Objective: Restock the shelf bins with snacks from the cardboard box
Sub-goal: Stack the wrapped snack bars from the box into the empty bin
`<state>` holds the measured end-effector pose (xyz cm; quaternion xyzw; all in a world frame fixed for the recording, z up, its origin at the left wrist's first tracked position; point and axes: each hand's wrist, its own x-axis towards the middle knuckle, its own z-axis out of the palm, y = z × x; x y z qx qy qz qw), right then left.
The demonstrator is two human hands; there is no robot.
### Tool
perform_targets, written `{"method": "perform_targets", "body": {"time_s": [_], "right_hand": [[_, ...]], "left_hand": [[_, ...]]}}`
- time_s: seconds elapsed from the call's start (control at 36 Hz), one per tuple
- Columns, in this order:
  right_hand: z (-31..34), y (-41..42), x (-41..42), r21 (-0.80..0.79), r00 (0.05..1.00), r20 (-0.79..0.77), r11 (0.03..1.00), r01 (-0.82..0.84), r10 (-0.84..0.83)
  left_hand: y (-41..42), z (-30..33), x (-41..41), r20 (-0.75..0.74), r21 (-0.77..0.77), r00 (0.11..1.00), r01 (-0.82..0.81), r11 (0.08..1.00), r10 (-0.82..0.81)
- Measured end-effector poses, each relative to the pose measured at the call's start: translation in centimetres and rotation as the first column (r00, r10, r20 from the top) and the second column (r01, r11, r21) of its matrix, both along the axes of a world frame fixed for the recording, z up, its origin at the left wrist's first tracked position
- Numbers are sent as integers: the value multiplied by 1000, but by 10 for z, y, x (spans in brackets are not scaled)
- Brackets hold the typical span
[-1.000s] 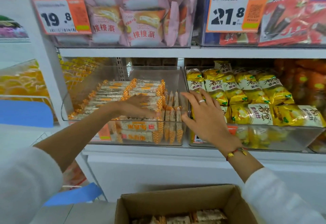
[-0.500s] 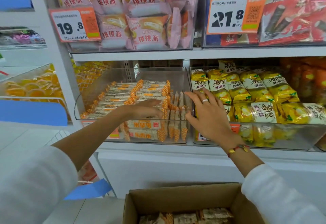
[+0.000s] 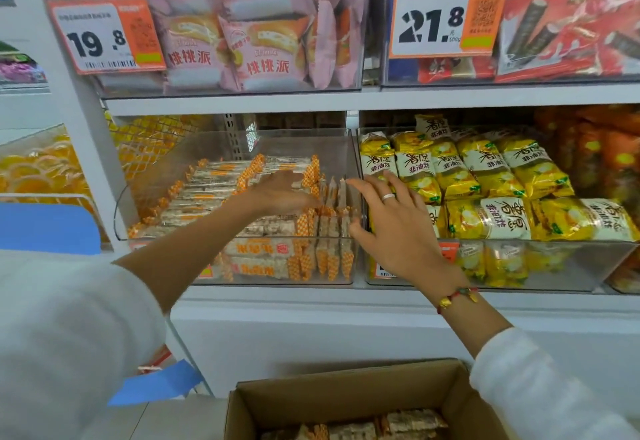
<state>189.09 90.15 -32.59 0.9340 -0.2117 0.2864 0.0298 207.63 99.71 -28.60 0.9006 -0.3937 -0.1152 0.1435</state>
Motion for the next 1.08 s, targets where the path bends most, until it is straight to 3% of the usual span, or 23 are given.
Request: {"method": "perform_targets", "body": {"time_s": [0.08,0.17,0.36,0.5,0.67,0.86,0.97,1.08], "right_hand": [[0,0,0,-5,1000,3,1000,-3,3],[1,0,-1,-2,1000,1,1000,-7,7],[0,1,0,-7,1000,3,1000,5,-5],[-1,2,1,-11,1000,16,1000,18,-17],[0,2,1,0,1000,0,1000,15,-15],[-1,4,0,-12,1000,8,999,30,-30],[-2,3,1,-39,999,39,999,32,-30],[-3,2,1,-60,998,58,998,34,-30]], "left_hand": [[0,-10,2,52,46,997,-53,998,50],[7,-18,14,-24,35,997,-77,996,78],[-5,3,12,-51,221,991,130,967,-122],[-35,3,21,215,180,969,84,980,-122],[-33,-26,43,175,151,979,75,986,-102],[-45,-17,42,171,201,981,53,978,-89],[-61,0,51,270,110,944,168,980,-193],[-86,-5,60,410,272,850,233,934,-331]]}}
